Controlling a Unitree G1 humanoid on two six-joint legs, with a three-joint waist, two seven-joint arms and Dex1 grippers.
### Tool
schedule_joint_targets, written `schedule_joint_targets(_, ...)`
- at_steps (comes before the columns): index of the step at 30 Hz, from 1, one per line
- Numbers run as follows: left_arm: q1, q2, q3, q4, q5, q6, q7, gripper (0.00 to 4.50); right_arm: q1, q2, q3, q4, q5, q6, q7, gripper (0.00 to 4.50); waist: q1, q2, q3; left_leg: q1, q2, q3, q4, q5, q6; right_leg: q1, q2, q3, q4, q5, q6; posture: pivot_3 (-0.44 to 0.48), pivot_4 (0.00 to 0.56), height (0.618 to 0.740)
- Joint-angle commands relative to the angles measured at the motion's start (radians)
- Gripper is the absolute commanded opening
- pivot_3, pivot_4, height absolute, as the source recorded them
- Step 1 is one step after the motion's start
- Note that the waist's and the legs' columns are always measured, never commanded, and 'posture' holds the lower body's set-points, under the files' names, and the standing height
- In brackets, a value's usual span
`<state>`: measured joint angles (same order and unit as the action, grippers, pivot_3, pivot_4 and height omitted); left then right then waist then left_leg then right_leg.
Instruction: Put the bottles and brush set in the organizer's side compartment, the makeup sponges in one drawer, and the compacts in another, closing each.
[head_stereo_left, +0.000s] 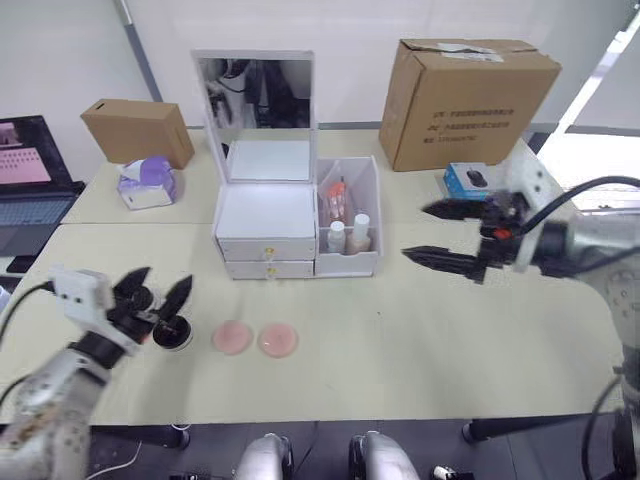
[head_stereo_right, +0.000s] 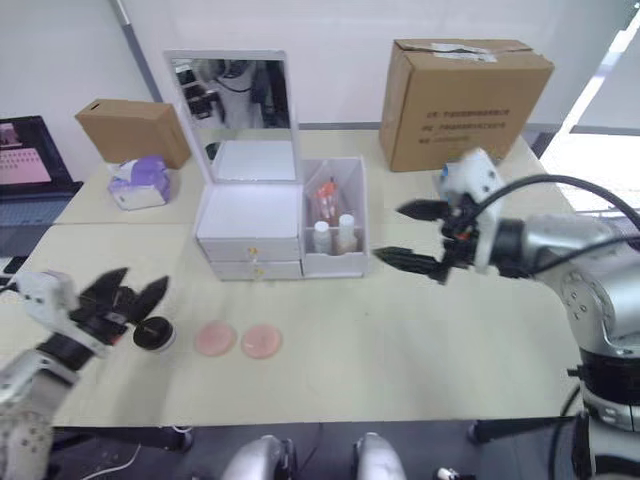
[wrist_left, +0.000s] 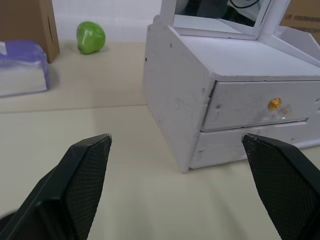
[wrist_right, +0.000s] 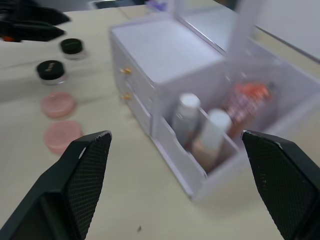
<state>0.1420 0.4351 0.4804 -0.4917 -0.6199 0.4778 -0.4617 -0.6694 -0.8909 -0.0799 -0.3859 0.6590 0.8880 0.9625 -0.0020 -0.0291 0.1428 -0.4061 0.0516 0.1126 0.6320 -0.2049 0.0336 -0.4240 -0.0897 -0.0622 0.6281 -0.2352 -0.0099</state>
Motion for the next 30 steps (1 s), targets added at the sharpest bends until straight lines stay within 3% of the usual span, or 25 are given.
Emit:
schedule_joint_targets(1, 0.008, -0.052, -0.07, -0.158, 0.041, 0.022, 0.14, 4.48, -0.13, 0.011, 0.063, 0.011, 0.065, 0.074, 0.049, 4.5, 0.016, -0.001, 0.0, 0.0, 0.0, 0.0, 0.0, -0.003, -0.005, 0.0, -0.001, -0.002, 0.0, 0.002, -0.004, 0.0, 0.15, 0.731)
schedule_joint_targets(5, 0.039, -0.131, -0.208, -0.22, 0.14, 0.005, 0.232, 4.48, -0.282, 0.04, 0.131, 0.122, 0.108, 0.2, 0.083, 4.5, 0.019, 0.0, 0.0, -0.001, -0.002, 0.001, 0.001, -0.004, -0.007, 0.001, -0.002, -0.003, 0.0, 0.005, -0.008, 0.0, 0.15, 0.731)
schedule_joint_targets(7, 0.038, -0.161, -0.255, -0.231, 0.166, 0.001, 0.26, 4.48, -0.312, 0.041, 0.147, 0.146, 0.11, 0.224, 0.091, 4.5, 0.022, -0.001, -0.001, -0.002, -0.002, 0.001, 0.003, 0.0, 0.001, 0.002, -0.002, -0.004, 0.0, 0.005, -0.008, 0.0, 0.15, 0.731)
schedule_joint_targets(14, -0.077, -0.268, -0.401, -0.145, 0.266, -0.037, 0.339, 4.48, -0.341, 0.046, 0.159, 0.16, 0.108, 0.239, 0.099, 4.5, 0.025, -0.001, -0.001, -0.004, -0.002, 0.001, 0.004, 0.0, 0.002, 0.001, 0.0, -0.005, 0.0, 0.005, -0.007, 0.0, 0.15, 0.731)
schedule_joint_targets(26, -0.222, -0.348, -0.554, 0.057, 0.433, -0.152, 0.373, 4.48, -0.34, 0.051, 0.159, 0.125, 0.106, 0.261, 0.057, 4.5, 0.024, 0.0, -0.001, -0.003, -0.001, 0.001, 0.007, 0.0, 0.002, 0.001, 0.005, -0.006, 0.001, 0.005, -0.007, 0.0, 0.15, 0.731)
schedule_joint_targets(30, -0.23, -0.374, -0.58, 0.104, 0.465, -0.183, 0.377, 3.6, -0.349, 0.052, 0.162, 0.131, 0.1, 0.257, 0.049, 4.5, 0.023, 0.0, -0.001, -0.003, -0.001, 0.001, 0.007, 0.0, 0.002, 0.001, 0.005, -0.006, 0.001, 0.005, -0.007, 0.0, 0.15, 0.731)
